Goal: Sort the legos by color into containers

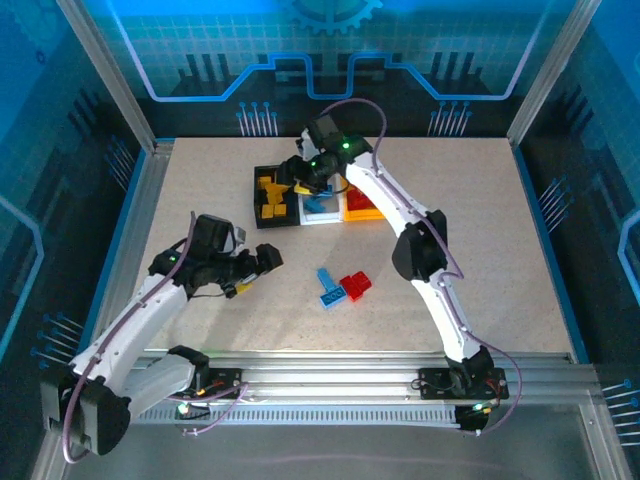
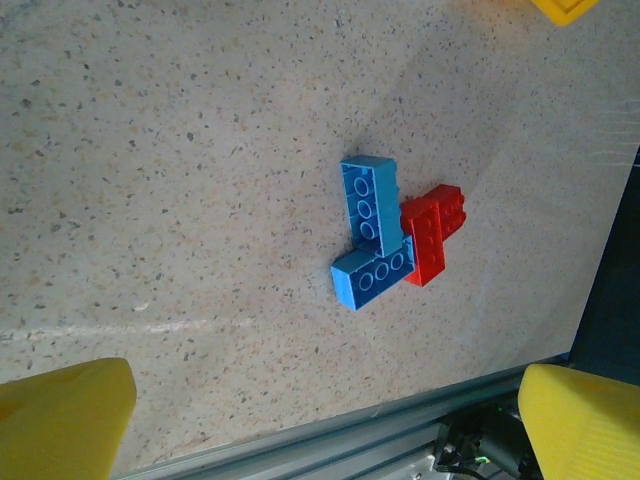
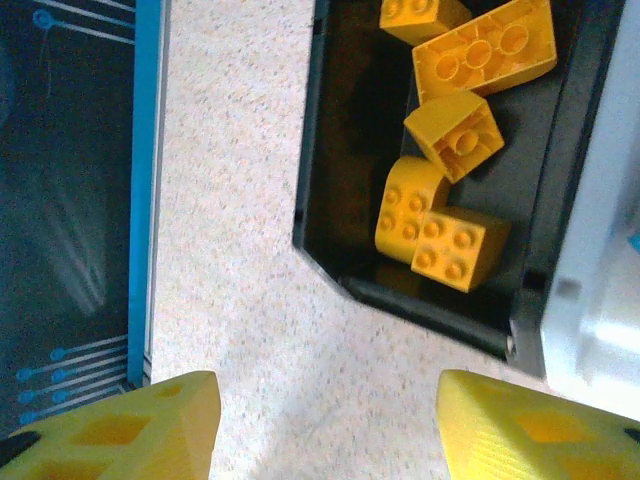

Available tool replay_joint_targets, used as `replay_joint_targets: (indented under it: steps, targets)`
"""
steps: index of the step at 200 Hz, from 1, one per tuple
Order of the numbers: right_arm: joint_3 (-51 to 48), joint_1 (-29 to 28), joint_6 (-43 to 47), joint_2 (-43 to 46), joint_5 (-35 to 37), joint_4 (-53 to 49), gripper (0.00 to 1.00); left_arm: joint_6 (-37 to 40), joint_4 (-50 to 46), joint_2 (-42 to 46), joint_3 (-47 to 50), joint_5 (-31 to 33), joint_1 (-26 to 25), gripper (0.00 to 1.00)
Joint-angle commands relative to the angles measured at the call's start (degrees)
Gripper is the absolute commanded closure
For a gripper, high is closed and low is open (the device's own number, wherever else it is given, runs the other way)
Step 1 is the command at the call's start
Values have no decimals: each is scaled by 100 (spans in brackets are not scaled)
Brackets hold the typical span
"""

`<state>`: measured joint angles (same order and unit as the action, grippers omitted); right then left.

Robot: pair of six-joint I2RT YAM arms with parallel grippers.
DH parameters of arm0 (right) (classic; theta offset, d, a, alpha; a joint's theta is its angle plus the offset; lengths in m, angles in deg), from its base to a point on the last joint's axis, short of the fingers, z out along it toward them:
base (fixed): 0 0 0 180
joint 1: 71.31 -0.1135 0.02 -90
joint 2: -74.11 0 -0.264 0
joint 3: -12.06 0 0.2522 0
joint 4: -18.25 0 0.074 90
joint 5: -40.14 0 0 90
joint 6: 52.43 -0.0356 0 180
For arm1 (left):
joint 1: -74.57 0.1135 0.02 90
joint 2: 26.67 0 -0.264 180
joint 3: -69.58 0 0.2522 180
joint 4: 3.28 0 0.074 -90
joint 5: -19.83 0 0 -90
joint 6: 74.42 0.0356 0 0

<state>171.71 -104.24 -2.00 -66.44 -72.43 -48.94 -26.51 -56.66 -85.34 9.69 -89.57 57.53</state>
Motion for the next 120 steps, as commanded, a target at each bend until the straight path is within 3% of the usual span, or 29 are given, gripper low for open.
replay_joint_targets:
  steps: [1, 39, 120]
  targets:
    - [-362, 12, 662, 774, 140, -442, 39, -88, 269, -156, 18, -183, 33, 1]
    - [-1407, 47, 1194, 1765, 389, -493, 37, -116, 415, -559, -193, -211, -79, 1]
    - [-3193, 159, 1649, 3274, 808, -670, 35, -268, 443, -1313, -822, 198, -927, 1]
